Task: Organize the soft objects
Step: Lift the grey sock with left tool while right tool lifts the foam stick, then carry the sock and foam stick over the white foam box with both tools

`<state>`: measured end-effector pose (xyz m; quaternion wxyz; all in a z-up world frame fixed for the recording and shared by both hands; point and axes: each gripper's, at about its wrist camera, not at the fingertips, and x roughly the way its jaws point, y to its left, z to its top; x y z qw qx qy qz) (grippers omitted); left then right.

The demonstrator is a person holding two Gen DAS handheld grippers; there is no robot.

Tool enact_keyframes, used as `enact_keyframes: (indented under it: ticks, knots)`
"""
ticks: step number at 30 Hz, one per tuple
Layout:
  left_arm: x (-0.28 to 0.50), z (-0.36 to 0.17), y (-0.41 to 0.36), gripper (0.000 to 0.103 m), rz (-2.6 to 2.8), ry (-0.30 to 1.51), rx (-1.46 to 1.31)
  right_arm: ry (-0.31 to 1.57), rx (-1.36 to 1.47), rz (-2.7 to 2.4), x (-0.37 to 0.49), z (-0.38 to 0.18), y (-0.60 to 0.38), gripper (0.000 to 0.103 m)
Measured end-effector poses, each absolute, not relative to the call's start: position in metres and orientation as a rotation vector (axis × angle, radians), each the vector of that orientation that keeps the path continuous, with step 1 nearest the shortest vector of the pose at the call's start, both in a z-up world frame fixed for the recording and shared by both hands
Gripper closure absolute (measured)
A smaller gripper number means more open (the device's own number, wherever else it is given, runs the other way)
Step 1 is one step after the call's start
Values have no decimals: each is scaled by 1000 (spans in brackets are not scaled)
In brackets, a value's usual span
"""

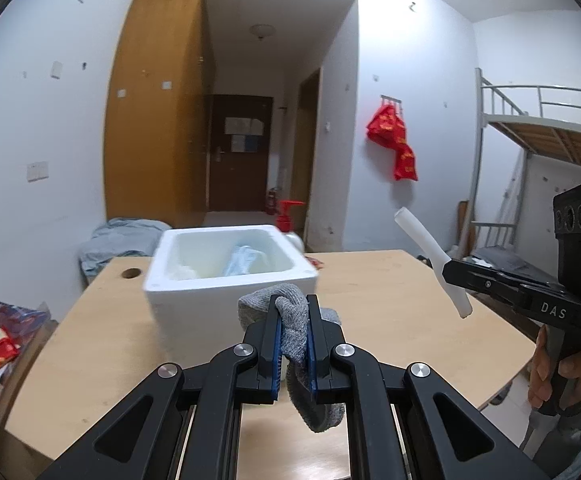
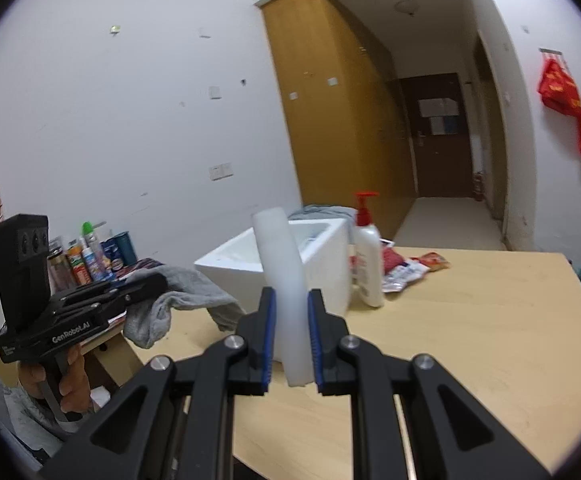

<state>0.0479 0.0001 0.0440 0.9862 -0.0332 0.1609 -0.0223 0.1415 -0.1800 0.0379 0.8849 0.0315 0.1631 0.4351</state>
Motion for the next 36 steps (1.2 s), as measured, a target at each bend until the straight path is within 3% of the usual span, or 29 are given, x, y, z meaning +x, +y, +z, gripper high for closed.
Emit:
enact_keyframes:
  ticks: [21,36]
  knots:
    - [27,47,34,93,67,308,-76,355,33,1029,139,46,-126,84]
    - [39,82,39,93,84,254,-43,340,15,1011,160,74,-113,84]
